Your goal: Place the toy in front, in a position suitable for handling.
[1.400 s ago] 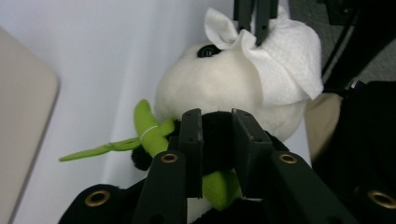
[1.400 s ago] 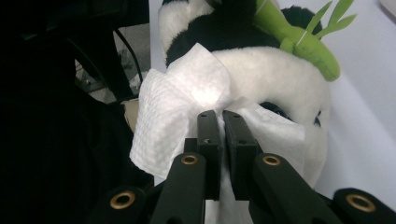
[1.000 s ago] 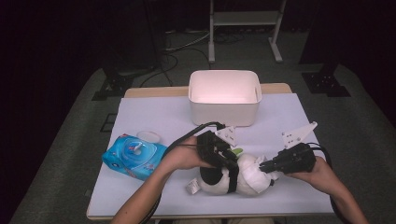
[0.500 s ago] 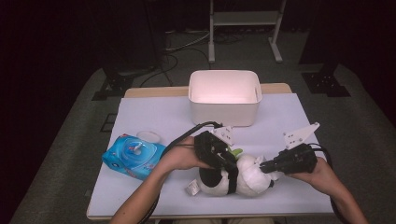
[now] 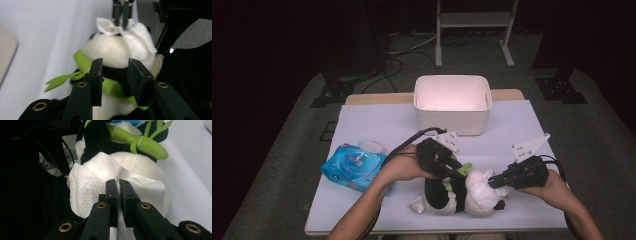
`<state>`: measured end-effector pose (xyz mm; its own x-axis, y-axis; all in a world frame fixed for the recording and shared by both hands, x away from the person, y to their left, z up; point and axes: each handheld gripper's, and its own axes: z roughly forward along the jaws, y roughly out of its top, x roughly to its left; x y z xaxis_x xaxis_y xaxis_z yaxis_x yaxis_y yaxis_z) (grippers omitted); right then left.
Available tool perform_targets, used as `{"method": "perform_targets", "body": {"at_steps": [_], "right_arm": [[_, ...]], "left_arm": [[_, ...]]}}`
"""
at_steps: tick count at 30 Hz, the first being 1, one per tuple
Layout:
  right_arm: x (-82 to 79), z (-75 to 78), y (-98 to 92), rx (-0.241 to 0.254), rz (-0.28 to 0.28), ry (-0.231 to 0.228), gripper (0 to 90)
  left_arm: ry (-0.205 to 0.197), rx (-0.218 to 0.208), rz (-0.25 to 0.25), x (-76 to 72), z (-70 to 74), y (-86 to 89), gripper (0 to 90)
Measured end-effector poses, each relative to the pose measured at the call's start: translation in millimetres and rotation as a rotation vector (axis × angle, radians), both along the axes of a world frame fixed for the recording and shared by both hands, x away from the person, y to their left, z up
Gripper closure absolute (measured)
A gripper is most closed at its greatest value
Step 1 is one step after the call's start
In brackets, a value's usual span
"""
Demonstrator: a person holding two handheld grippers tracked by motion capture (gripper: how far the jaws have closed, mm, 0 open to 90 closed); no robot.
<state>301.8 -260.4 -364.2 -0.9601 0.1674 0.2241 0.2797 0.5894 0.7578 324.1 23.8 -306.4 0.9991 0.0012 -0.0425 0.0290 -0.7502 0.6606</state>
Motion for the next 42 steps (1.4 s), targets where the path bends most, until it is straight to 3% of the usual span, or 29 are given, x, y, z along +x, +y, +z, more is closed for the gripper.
{"method": "perform_targets", "body": {"at_steps": [9, 10, 13, 21, 22, 24, 26, 33, 36, 39, 42], "right_arm": [[0.7, 2.4, -1.8, 0.002, -0.015, -0.018, 85.3], [-0.6, 1.8, -0.2, -0.001, 0.012, 0.002, 85.4], [-3.4, 1.4, 1.6, -0.003, 0.031, 0.003, 85.4], [1.9, 9.7, -11.7, 0.036, -0.040, -0.042, 85.3], [2.3, 6.8, -8.9, 0.007, -0.035, -0.038, 85.3], [1.4, 4.7, -6.0, -0.001, -0.021, -0.026, 85.3], [-2.2, -0.4, 2.7, -0.022, 0.032, -0.010, 85.4], [-6.2, -2.6, 2.5, -0.010, 0.036, -0.003, 85.2], [-6.2, -3.4, 2.2, -0.003, 0.040, -0.004, 85.2], [-5.8, -3.7, 2.0, -0.001, 0.038, -0.004, 85.2], [-5.1, -3.6, 1.3, 0.000, 0.033, -0.007, 85.1]], "left_arm": [[0.005, 0.020, 0.017, 3.7, -7.2, 1.1, 65.0], [0.013, 0.024, 0.019, 4.7, -9.2, -0.6, 64.9], [0.017, 0.030, 0.010, 5.8, -11.7, -3.2, 65.0], [0.025, 0.046, 0.005, 8.6, -18.0, -9.6, 64.3], [0.026, 0.047, 0.004, 9.7, -17.8, -10.9, 64.3], [0.022, 0.058, 0.001, 10.5, -17.9, -12.6, 63.7], [0.021, 0.074, 0.002, 10.7, -19.7, -16.7, 62.7], [0.055, 0.103, -0.007, 10.4, -30.0, -26.7, 57.0], [0.068, 0.122, 0.015, 13.2, -32.2, -29.9, 51.1], [0.063, 0.127, 0.008, 12.9, -34.4, -32.5, 52.7], [0.047, 0.129, 0.001, 11.9, -37.6, -36.4, 63.3]]}}
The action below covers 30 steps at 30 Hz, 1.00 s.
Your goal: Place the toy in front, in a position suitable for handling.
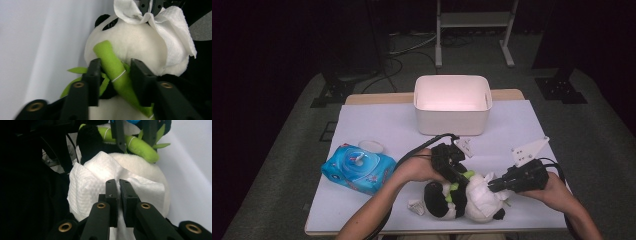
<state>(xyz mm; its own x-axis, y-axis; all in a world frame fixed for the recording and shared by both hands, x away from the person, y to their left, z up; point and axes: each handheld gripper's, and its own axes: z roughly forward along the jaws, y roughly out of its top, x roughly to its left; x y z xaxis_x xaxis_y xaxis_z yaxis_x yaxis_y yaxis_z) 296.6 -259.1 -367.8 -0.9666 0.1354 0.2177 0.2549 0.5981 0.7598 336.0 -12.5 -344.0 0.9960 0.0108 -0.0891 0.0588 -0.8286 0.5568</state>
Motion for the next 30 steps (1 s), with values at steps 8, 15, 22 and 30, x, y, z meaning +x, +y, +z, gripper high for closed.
{"method": "perform_targets", "body": {"at_steps": [8, 15, 22, 30], "right_arm": [[3.0, 2.5, -5.1, 0.022, -0.023, -0.005, 85.2], [11.6, 10.5, -6.1, 0.026, -0.057, -0.029, 85.2], [19.3, 8.2, -0.8, -0.004, -0.089, -0.042, 85.2], [19.9, 4.8, 2.8, -0.013, -0.093, -0.047, 85.2]], "left_arm": [[-0.049, -0.039, 0.023, 0.4, 7.5, 3.2, 72.8], [-0.092, -0.047, 0.030, 2.7, 21.4, 2.6, 73.3], [-0.104, -0.057, 0.089, 5.7, 23.2, 10.8, 73.2], [-0.093, -0.071, 0.106, 1.9, 20.4, 17.1, 73.0]]}}
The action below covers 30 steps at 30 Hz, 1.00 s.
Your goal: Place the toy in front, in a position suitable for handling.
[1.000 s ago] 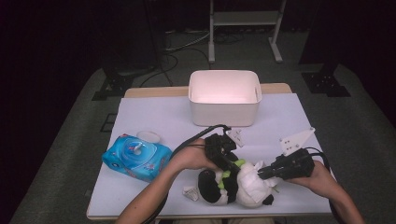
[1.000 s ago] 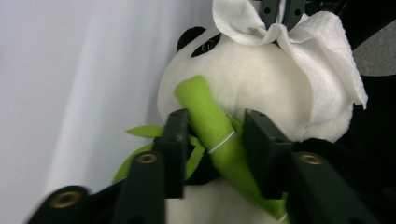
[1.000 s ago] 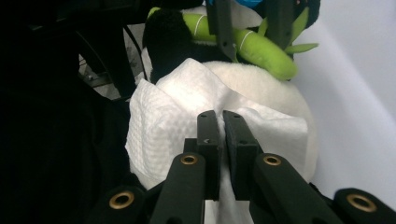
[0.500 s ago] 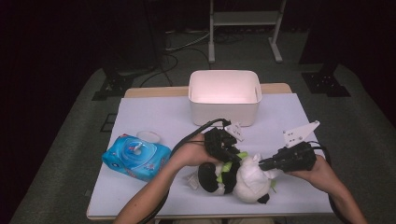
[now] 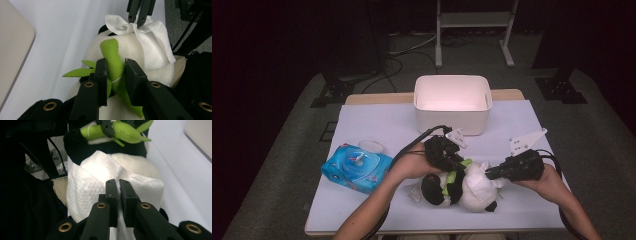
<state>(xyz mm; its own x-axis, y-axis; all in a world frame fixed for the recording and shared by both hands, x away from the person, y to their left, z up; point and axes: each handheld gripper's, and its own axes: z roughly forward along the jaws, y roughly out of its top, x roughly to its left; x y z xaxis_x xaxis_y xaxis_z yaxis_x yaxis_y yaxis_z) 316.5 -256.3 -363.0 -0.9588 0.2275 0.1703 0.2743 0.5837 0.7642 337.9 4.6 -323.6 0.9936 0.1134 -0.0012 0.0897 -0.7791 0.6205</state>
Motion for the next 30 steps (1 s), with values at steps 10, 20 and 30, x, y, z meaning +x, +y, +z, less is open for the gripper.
{"method": "perform_targets", "body": {"at_steps": [10, 20, 30], "right_arm": [[-4.5, -9.1, -11.0, -0.045, -0.032, 0.011, 85.2], [-12.0, -20.9, -61.2, -0.034, -0.169, 0.030, 85.1], [-17.8, -43.1, -108.9, -0.061, -0.323, 0.065, 84.7]], "left_arm": [[0.001, -0.018, -0.002, -1.1, -7.8, 7.1, 70.6], [0.006, -0.052, -0.010, -1.7, -8.4, 10.0, 60.9], [-0.003, -0.110, -0.008, -3.4, -1.1, 12.6, 54.2]]}}
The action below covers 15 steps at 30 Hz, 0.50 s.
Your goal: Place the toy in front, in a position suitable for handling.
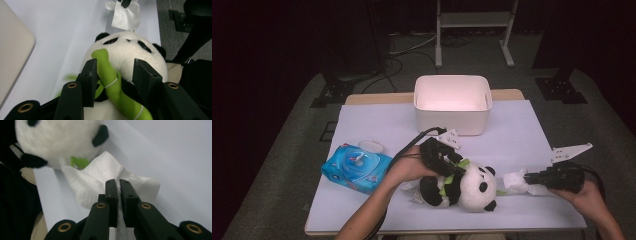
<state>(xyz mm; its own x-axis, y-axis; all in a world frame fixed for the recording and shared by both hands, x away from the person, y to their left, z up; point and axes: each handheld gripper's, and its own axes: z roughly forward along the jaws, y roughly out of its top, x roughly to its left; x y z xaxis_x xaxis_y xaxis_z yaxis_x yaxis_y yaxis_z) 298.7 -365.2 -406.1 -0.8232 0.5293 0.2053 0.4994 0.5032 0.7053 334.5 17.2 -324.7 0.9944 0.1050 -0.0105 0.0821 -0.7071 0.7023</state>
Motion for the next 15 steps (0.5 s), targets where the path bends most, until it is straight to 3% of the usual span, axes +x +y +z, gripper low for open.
{"method": "perform_targets", "body": {"at_steps": [7, 10, 15], "right_arm": [[-2.5, -9.8, -18.8, -0.022, -0.068, 0.016, 84.7], [-5.4, -12.2, -27.0, -0.010, -0.095, 0.021, 80.3], [-5.3, -9.3, -27.3, 0.016, -0.093, 0.017, 76.6]], "left_arm": [[-0.020, -0.012, 0.005, -0.9, 7.0, 1.4, 50.8], [-0.023, -0.029, 0.009, -1.6, 9.1, 3.6, 50.3], [-0.030, -0.045, 0.012, -3.7, 11.3, 6.2, 48.0]]}}
